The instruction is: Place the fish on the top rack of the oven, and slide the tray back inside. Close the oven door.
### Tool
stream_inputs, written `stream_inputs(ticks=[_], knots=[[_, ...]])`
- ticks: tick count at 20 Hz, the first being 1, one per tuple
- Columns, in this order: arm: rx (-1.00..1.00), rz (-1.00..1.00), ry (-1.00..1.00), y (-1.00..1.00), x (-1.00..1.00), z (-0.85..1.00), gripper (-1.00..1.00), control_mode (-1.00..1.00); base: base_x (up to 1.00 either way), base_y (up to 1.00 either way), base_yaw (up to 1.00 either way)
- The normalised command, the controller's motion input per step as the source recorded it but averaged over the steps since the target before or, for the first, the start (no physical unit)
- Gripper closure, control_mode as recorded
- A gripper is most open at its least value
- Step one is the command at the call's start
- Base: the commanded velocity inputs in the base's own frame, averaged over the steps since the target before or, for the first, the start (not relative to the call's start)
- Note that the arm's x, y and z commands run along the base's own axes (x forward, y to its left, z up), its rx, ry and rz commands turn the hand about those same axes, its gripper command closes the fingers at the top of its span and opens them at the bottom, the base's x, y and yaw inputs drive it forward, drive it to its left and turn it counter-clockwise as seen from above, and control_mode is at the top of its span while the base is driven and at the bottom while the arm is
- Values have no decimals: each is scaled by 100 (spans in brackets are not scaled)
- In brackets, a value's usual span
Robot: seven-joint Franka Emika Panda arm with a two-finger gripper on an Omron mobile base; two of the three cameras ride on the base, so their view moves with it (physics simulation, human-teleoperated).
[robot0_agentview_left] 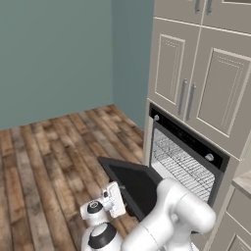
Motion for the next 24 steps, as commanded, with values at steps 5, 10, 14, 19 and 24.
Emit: stream_inputs(ticks=[5, 10, 14, 19, 24], knots=[[-57, -49, -22, -18, 25, 0, -100, -100, 0, 0, 0], [-60, -50, -21, -21, 25, 0, -100, -100, 0, 0, 0], [-59, -50, -19, -23, 27, 0, -100, -100, 0, 0, 0], [-53, -49, -14, -35, 39, 0, -100, -100, 0, 0, 0], [-44, -45, -7, -64, 46, 0, -100, -100, 0, 0, 0]])
